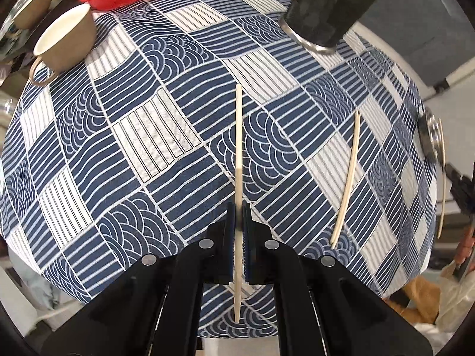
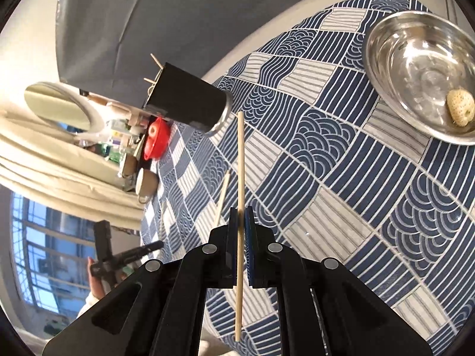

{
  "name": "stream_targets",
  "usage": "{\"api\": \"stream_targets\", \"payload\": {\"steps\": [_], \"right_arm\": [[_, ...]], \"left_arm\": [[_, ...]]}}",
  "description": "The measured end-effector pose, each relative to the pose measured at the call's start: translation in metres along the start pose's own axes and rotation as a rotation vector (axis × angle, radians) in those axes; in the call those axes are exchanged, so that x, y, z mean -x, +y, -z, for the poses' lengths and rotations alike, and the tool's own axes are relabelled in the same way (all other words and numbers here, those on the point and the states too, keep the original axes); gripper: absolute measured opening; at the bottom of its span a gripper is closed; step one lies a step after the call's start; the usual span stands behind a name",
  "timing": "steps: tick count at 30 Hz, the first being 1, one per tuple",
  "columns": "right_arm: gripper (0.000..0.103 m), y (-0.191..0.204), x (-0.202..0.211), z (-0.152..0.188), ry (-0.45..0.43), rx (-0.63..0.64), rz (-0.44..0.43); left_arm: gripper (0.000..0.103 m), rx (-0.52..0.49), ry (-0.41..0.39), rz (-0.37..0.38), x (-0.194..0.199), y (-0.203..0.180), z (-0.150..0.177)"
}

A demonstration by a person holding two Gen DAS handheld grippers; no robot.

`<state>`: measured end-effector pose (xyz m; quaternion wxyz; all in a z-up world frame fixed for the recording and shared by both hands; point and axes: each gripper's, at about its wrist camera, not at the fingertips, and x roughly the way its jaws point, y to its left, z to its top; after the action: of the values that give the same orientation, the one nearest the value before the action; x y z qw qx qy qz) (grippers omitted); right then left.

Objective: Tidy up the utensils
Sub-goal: 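Lift both chopsticks upright and carry them over the black cup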

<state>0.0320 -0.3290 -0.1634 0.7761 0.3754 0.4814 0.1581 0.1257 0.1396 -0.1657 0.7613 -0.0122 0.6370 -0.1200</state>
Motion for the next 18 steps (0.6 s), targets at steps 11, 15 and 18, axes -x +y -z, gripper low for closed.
{"api": "stream_targets", "payload": {"steps": [11, 15, 18], "right_arm": [[0.005, 0.050, -0.008, -0.054, -0.097, 0.068, -0.132], [0.005, 0.087, -0.019, -0.087, -0.142, 0.095, -0.129], [0.005, 0.116, -0.030, -0.114, -0.155, 0.132, -0.129]], "left_arm": [[0.005, -0.023, -0.204, 0.045, 0.075, -0.018, -0.069], [0.005, -0.024, -0.308, 0.138, 0.098, -0.026, -0.112], [0.005, -0.049, -0.385, 0.165, 0.110, -0.038, -0.148]]}}
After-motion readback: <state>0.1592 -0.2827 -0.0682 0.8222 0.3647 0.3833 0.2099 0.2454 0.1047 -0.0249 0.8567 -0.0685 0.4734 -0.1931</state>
